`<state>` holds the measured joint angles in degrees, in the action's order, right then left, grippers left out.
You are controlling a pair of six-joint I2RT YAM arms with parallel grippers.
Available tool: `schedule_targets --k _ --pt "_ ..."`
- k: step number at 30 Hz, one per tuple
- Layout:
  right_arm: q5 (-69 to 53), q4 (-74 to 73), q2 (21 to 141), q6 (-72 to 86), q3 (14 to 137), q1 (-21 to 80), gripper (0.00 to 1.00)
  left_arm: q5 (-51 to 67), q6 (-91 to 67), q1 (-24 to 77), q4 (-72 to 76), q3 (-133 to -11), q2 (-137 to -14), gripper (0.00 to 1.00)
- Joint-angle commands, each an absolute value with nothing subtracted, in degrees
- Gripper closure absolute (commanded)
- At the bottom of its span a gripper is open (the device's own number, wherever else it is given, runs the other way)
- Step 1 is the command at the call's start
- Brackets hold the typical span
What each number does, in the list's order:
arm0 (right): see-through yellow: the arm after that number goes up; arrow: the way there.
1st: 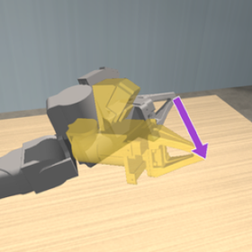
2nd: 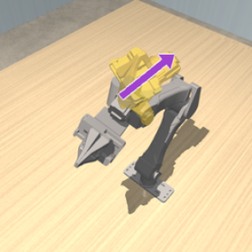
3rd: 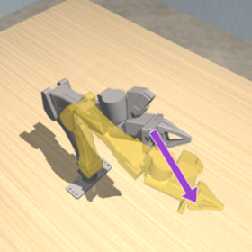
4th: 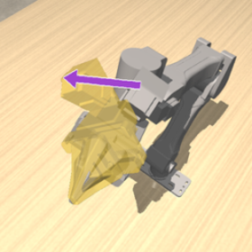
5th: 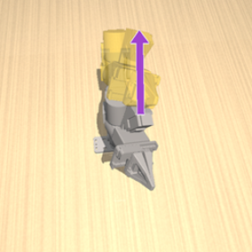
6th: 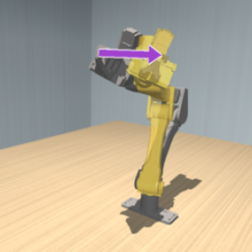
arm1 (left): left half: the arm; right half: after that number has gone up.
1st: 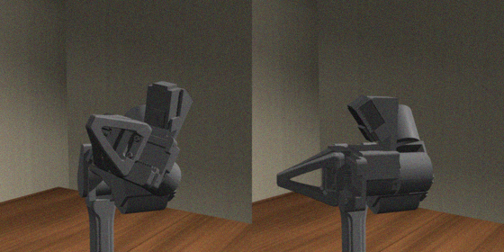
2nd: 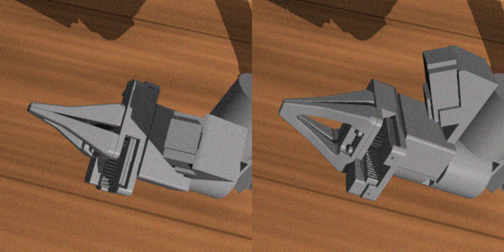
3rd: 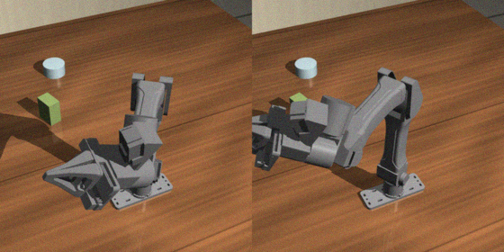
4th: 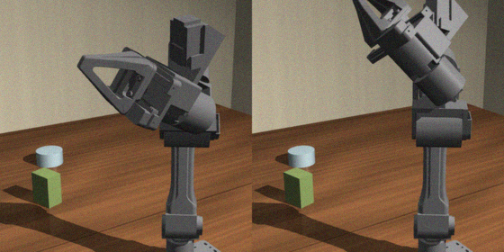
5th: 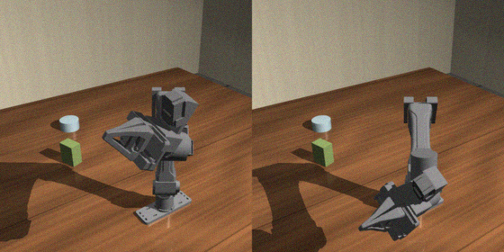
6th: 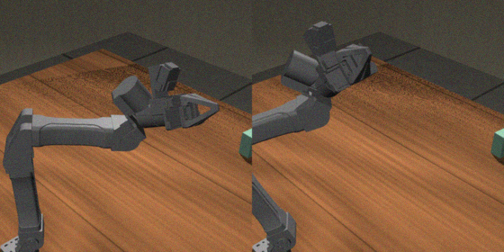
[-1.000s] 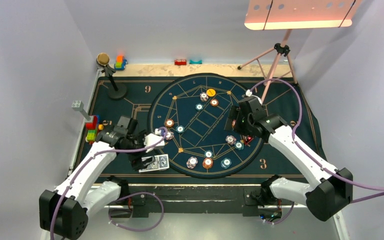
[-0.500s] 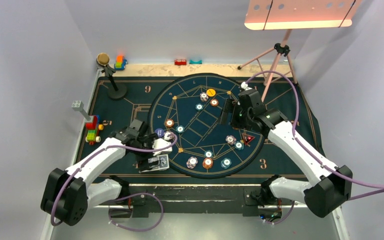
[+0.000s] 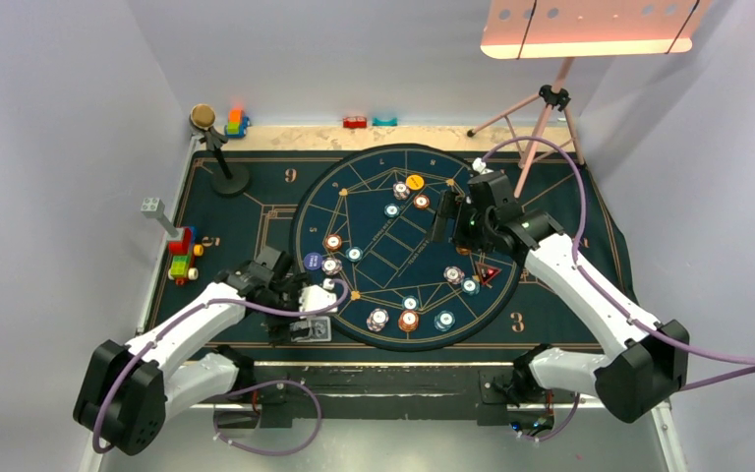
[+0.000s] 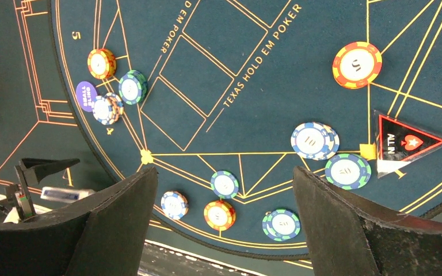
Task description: Distribute texas hold em gaming equipment
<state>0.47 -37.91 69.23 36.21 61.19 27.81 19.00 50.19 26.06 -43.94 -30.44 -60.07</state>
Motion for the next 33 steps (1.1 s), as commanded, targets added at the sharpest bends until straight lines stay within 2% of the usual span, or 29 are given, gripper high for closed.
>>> schedule_targets --k 1,11,25,33 --pt "0.13 -36.3 69.77 35.77 63.46 27.58 0.09 15.79 53.49 26.24 -42.48 -30.6 -59.67 0.0" --pt "-1.24 -36.3 69.08 35.86 62.22 27.58 0.08 15.97 50.48 26.27 -46.27 -37.7 -58.21 0.0" --pt "-0.9 -36.2 68.64 35.55 61.61 27.57 0.08 18.18 60.06 26.28 -47.42 -34.19 -61.23 0.0" --pt "-1.05 -35.78 69.07 35.6 61.63 27.55 0.08 15.28 62.18 26.32 -42.77 -32.3 -62.8 0.0"
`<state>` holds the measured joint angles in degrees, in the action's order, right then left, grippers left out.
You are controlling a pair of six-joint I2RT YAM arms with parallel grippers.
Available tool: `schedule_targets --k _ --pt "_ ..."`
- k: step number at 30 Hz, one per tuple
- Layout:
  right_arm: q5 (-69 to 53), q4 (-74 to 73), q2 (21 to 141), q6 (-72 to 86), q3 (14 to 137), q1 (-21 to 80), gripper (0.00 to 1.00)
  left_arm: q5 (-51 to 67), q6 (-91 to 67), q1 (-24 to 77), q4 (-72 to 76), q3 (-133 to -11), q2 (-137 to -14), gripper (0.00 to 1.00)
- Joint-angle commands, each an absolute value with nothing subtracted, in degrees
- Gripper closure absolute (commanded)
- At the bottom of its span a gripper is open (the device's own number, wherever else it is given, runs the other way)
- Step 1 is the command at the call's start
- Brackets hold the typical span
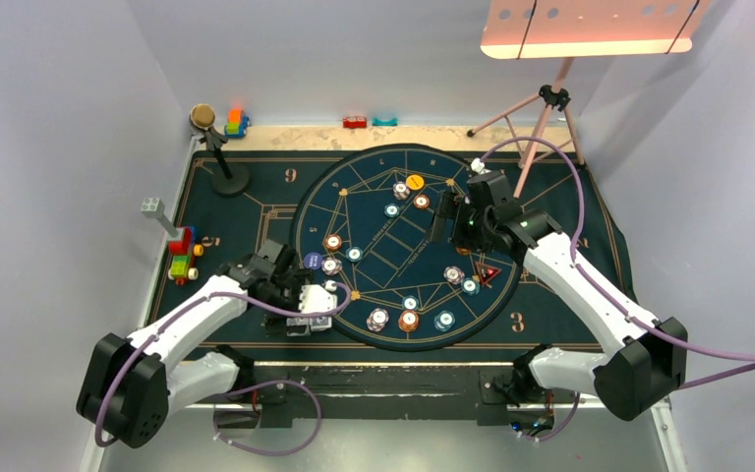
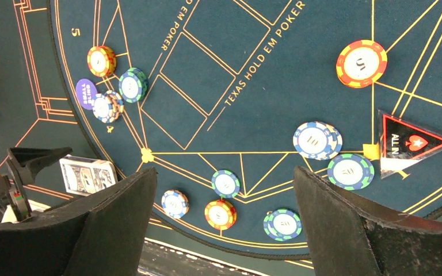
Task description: Distribute texas hold em gaming equipment
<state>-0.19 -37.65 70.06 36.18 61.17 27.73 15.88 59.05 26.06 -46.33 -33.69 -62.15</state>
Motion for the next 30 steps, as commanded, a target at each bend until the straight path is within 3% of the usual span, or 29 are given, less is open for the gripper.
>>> schedule_targets --k 1,11,14,17,20,23,30 --pt "-1.05 -35.77 69.16 35.6 61.68 27.59 0.08 14.95 62.46 26.36 -42.27 -31.92 -63.02 0.0" --pt "-2.2 -34.7 69.37 35.92 61.07 27.55 0.08 14.57 62.92 26.36 -37.19 -28.62 -63.74 0.0" --pt "-4.3 -33.14 69.05 36.44 59.92 27.52 0.08 15.43 61.71 26.28 -37.61 -28.46 -62.74 0.27" --pt "-7.64 -30.7 68.65 36.45 58.37 27.58 0.09 17.03 59.03 26.28 -41.56 -31.22 -61.11 0.63" --pt "-14.43 -24.42 68.31 38.84 55.41 27.82 0.09 19.28 56.04 26.19 -47.6 -36.09 -59.87 0.86" --pt "-19.66 -18.07 67.61 40.81 53.26 29.95 0.07 21.21 53.43 26.19 -53.21 -41.64 -58.19 0.99" --pt "-29.03 2.33 69.96 49.21 49.41 40.81 0.02 24.72 46.24 26.19 -63.31 -54.49 -59.3 1.0"
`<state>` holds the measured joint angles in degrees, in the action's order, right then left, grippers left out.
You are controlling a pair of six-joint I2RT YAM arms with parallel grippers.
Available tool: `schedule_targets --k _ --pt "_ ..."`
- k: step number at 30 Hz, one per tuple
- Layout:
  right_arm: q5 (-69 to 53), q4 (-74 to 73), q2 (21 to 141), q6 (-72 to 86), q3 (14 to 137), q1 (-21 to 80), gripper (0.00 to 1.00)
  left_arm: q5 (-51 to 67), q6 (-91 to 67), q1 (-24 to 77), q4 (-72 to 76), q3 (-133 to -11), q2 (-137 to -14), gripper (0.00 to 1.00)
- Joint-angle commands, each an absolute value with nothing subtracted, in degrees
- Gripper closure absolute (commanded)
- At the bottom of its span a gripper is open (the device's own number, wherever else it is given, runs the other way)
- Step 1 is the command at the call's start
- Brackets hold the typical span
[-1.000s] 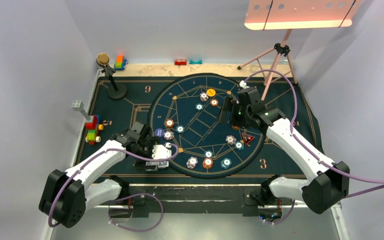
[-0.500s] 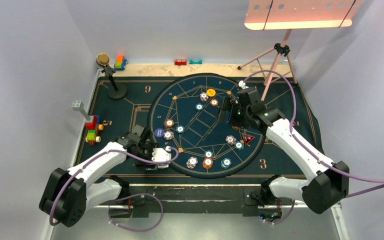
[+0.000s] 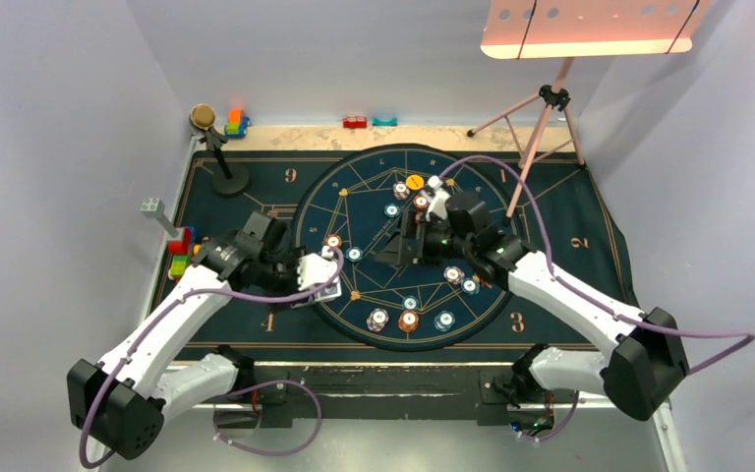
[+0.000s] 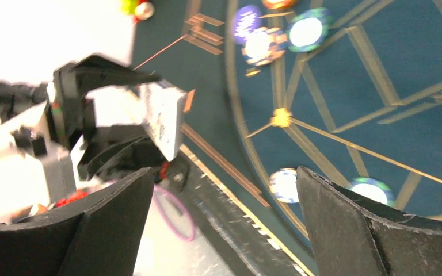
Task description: Distribute texas hold em gaming equipment
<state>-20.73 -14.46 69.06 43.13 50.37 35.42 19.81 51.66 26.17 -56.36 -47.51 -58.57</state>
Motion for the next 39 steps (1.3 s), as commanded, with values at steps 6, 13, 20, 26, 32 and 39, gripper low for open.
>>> schedule_targets --k 6,13,20,26,32,39 --pt "-34.7 20.54 76.79 56.93 49.56 45.25 0.02 25.37 42.84 26.17 -66.04 -61.45 -61.55 1.0" --pt "-36.37 24.65 83.77 60.46 53.52 47.95 0.02 24.59 41.49 26.19 -66.87 -65.2 -62.2 1.0" --pt "-36.27 25.22 88.36 61.52 55.99 49.42 0.11 25.04 40.83 26.17 -67.34 -66.71 -62.23 1.0" --pt "-37.6 30.69 93.34 64.82 57.23 50.71 0.33 25.2 40.4 26.19 -67.55 -67.44 -61.98 1.0" --pt "-38.47 34.87 96.76 67.88 57.85 51.0 0.62 25.27 39.85 26.19 -67.61 -67.9 -61.36 1.0" --pt "-38.53 37.61 97.2 70.29 56.67 51.09 0.79 24.1 39.45 26.19 -66.84 -67.43 -60.38 0.44"
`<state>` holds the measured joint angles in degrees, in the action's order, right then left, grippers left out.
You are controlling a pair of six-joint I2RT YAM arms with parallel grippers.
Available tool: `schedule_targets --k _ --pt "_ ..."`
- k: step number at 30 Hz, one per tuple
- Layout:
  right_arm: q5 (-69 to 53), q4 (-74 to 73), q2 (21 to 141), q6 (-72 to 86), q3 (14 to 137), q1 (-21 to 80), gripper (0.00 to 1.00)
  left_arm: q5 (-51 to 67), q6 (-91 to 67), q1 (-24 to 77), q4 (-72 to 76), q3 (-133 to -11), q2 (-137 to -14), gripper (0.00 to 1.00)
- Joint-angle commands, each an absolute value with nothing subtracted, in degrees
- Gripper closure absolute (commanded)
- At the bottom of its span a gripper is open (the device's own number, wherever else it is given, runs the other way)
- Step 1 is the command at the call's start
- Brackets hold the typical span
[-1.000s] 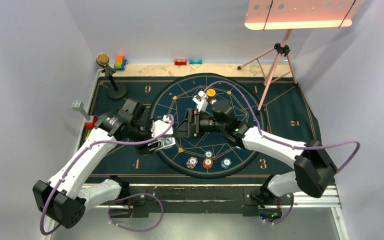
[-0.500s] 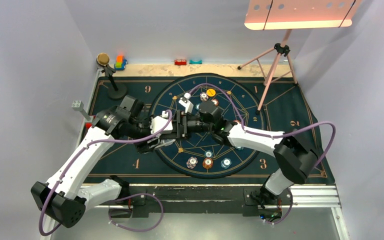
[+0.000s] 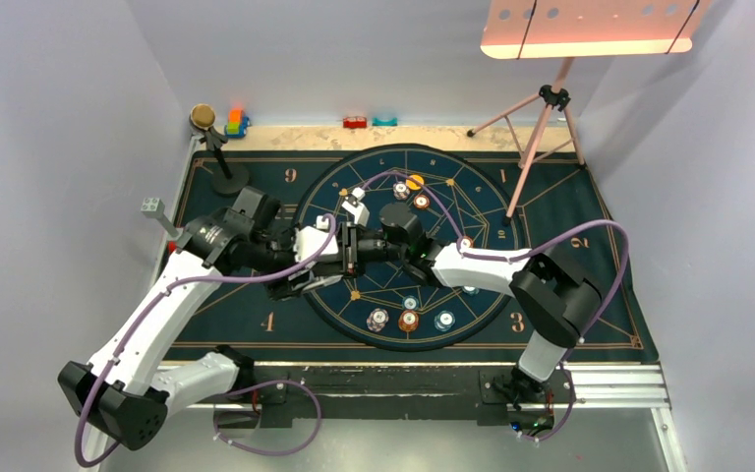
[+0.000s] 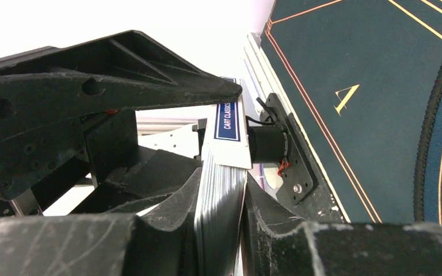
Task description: Distribute texas hold em gaming equipment
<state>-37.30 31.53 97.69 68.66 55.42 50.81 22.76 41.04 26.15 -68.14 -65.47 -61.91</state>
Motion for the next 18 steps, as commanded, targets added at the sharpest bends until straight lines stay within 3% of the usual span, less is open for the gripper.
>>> schedule_targets --k 1,2,3,4,14,18 --pt "-38.51 38.54 97.33 71.02 56.3 51.07 0.8 23.86 39.51 26.19 -66.58 -67.01 -60.25 0.25" --pt "-38.57 39.45 97.44 71.59 55.99 51.06 0.8 23.89 39.78 26.19 -66.28 -66.59 -59.92 0.09" --pt "-38.62 40.15 97.54 72.11 55.71 51.06 0.81 24.01 40.06 26.19 -66.05 -66.02 -59.6 0.01" --pt "-38.63 40.74 97.6 72.42 55.64 51.06 0.81 24.21 40.3 26.19 -65.8 -65.55 -59.21 0.01" --pt "-39.75 42.11 98.33 74.61 56.07 51.06 0.84 24.43 42.2 25.31 -62.35 -61.52 -55.39 0.0" --pt "-40.6 42.94 98.94 76.06 56.61 51.09 0.84 25.56 42.4 24.17 -61.26 -60.23 -54.67 0.17"
